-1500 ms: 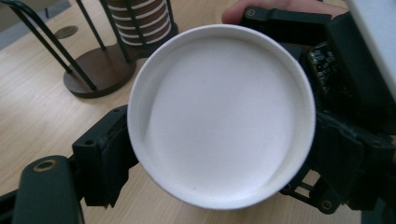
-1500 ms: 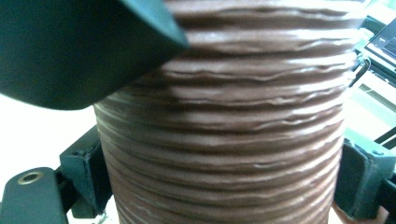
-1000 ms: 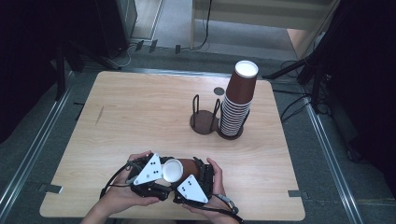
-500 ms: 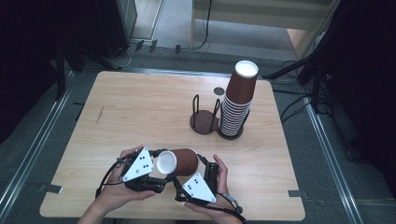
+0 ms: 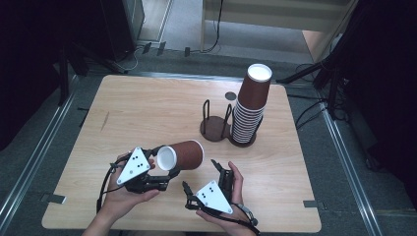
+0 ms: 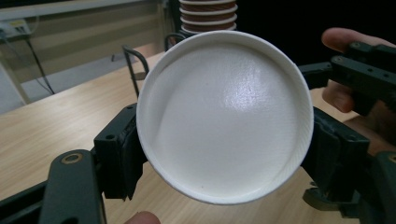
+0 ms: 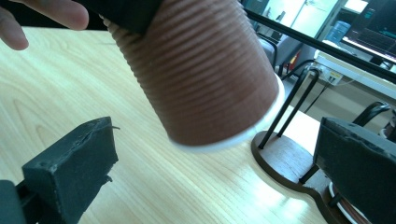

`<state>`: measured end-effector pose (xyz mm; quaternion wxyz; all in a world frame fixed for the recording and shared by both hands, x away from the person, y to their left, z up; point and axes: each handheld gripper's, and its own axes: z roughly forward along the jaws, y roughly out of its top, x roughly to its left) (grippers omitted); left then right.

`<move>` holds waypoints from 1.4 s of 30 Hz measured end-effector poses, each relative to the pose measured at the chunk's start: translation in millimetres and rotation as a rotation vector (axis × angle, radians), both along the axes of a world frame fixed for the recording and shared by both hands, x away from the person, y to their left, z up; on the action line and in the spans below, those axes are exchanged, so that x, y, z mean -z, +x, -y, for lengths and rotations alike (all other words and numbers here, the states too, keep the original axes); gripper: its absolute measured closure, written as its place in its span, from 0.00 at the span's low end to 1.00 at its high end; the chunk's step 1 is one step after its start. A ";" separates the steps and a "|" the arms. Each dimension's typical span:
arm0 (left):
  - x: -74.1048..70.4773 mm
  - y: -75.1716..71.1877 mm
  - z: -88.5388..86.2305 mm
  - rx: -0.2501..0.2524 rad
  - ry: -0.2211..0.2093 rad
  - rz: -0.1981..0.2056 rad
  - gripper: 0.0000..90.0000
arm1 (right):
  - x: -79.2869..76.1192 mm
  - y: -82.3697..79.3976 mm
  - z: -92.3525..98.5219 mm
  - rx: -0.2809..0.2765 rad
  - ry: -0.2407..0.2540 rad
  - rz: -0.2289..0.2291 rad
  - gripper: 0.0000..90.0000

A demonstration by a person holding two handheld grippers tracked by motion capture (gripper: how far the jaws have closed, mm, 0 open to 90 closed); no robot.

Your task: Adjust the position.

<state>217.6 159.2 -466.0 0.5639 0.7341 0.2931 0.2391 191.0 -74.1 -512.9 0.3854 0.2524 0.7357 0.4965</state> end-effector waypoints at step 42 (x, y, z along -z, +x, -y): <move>12.2 10.7 -30.4 -0.189 -0.297 0.102 0.27 | -22.8 21.8 -12.8 0.164 0.739 -0.454 0.00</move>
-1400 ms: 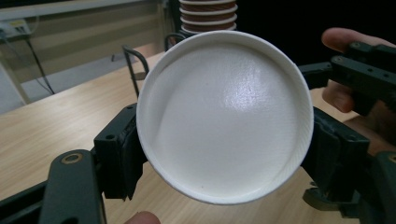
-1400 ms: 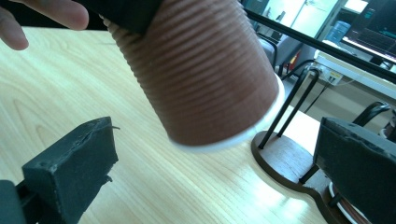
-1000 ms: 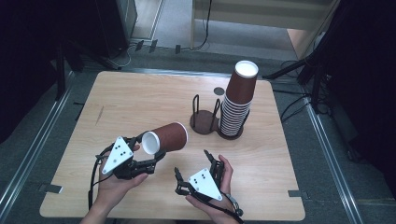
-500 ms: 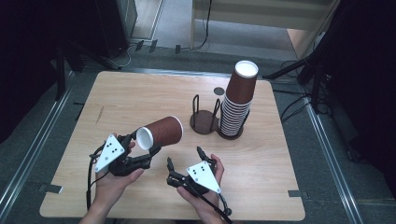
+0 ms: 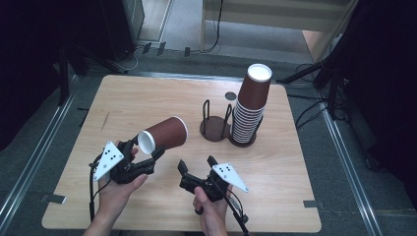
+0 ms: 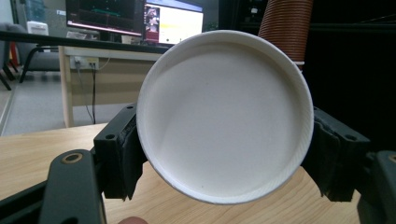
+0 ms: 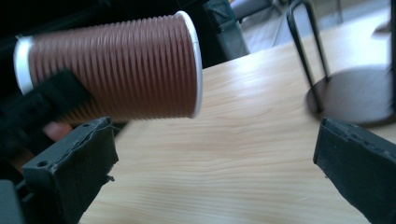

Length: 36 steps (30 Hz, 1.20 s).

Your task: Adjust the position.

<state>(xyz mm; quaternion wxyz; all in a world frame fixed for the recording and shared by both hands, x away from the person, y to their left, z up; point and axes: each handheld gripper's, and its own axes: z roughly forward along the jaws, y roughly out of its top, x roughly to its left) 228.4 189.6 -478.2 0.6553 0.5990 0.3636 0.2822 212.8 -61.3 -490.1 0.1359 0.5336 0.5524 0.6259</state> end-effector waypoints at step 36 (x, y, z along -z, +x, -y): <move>15.6 -0.7 14.8 0.024 -0.009 0.033 0.27 | -5.4 30.2 -15.9 0.026 0.882 -0.629 0.00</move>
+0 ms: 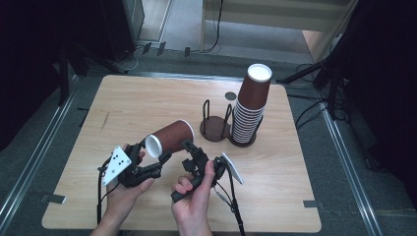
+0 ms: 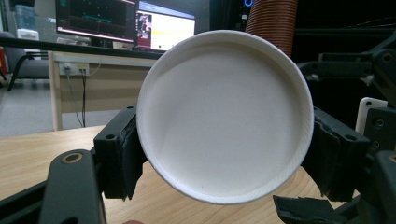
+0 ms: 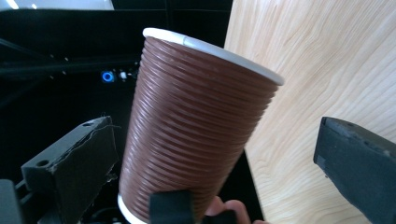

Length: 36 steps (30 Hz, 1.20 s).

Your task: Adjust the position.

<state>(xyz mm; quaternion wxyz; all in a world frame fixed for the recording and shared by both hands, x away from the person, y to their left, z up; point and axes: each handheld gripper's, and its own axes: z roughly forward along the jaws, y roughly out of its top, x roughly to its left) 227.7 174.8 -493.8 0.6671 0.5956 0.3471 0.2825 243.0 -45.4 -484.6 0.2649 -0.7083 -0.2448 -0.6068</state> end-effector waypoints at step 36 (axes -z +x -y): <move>0.1 -6.5 10.9 0.054 0.043 0.052 0.27 | 10.3 36.0 -6.3 -0.008 0.153 -0.057 0.00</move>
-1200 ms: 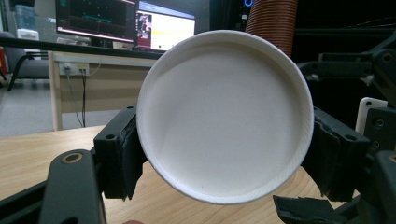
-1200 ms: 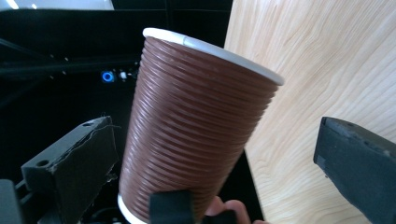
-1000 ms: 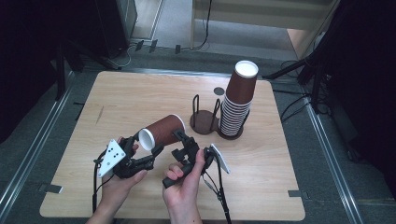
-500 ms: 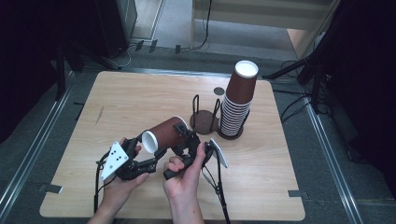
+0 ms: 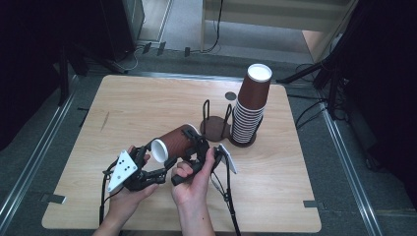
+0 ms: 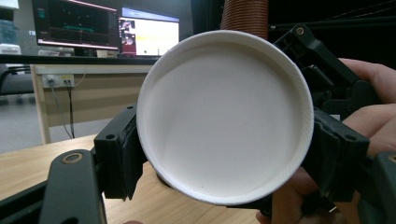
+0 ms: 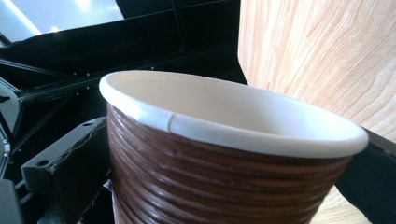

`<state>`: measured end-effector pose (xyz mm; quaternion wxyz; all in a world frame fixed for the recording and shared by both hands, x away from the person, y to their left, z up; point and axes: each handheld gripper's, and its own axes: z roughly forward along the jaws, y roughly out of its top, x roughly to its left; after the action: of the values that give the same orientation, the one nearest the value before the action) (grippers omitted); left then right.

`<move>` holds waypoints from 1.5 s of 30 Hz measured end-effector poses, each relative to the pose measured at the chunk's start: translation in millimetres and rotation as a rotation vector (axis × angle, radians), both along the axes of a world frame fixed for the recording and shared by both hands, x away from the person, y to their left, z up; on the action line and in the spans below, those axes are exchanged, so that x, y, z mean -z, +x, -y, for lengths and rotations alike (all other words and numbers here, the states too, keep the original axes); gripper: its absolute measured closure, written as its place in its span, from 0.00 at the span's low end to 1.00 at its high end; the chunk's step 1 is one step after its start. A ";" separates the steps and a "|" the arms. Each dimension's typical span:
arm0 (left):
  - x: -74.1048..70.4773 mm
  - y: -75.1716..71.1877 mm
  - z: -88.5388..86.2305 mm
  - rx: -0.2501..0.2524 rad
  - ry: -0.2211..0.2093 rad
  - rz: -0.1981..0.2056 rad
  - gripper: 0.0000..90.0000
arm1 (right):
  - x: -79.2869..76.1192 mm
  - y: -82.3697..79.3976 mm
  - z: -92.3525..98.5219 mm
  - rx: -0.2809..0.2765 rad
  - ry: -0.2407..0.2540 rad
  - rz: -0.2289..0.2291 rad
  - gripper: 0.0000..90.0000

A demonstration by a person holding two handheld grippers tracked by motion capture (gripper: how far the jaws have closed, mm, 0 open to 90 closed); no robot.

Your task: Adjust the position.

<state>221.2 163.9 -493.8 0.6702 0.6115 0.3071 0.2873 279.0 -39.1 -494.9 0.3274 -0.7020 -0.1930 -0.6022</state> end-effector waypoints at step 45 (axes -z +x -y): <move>-7.0 -12.3 -4.2 -0.142 0.016 -0.104 0.00 | -16.0 7.8 4.3 0.020 -0.108 0.161 0.10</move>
<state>208.9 168.2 -486.9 0.6264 0.6077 0.3817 0.3043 286.8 -43.3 -478.9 0.2665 -0.6698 -0.2437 -0.6488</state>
